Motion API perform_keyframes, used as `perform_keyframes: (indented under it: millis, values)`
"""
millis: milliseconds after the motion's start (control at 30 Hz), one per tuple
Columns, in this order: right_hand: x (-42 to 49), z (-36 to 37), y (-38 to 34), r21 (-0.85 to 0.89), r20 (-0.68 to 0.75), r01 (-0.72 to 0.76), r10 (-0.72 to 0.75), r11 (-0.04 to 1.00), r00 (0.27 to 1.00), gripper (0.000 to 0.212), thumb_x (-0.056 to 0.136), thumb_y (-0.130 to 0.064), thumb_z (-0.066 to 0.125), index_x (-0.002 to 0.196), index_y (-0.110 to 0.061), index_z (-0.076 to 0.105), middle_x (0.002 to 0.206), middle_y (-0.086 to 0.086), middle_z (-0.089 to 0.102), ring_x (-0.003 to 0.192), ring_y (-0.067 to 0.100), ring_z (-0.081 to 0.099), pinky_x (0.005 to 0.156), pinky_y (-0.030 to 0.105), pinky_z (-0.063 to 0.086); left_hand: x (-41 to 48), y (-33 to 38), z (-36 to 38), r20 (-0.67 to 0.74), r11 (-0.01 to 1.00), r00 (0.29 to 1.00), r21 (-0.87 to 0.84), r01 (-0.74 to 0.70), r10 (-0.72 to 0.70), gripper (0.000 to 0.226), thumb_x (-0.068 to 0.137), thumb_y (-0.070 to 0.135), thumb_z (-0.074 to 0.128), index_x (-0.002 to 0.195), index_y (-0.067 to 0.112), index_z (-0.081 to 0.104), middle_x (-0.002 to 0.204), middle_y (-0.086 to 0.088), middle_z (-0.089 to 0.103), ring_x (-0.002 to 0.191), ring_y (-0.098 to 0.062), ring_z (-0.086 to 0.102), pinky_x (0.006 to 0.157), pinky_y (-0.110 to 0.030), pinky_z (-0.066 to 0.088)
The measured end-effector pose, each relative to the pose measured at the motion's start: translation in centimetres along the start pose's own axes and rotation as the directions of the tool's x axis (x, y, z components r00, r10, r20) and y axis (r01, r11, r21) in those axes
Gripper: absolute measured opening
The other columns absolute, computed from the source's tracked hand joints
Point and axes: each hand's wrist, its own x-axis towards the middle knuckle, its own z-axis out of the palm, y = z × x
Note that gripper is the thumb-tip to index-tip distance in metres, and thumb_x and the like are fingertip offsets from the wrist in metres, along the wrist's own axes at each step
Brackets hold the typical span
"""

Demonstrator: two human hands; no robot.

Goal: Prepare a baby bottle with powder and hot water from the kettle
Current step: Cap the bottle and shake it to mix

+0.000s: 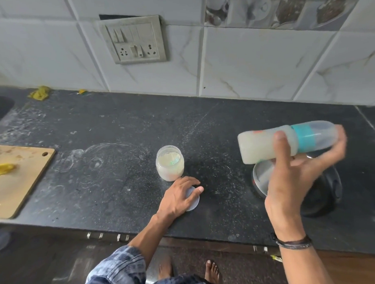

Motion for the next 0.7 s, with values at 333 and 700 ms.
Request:
perform_keyframes:
  millis: [333,700]
  values:
    - [-0.9,0.7,0.6,-0.012,-0.017,-0.022,0.022,1.0,1.0,0.092,0.09,-0.015,0.083,0.156,-0.008,0.019,0.139,-0.009,0.053,0.11,0.002,0.068,0.085,0.018,0.058,-0.1,0.1,-0.2,0.002,1.0,1.0,0.01,-0.005,0.005,0.06,0.095,0.073,0.039,0.119,0.027,0.07,0.126,0.02,0.063,0.12,0.003,0.05,0.099,-0.012,0.035]
    - [-1.7,1.5,0.1,-0.054,0.176,-0.047,0.055,0.997,0.983,0.084,0.089,-0.001,0.078,0.152,-0.012,0.023,0.131,-0.002,0.059,0.101,-0.001,0.068,0.081,0.015,0.056,-0.1,-0.1,-0.2,0.011,1.0,1.0,0.008,0.008,-0.008,0.055,0.096,0.071,0.041,0.119,0.029,0.069,0.126,0.021,0.063,0.12,0.004,0.05,0.099,-0.016,0.038]
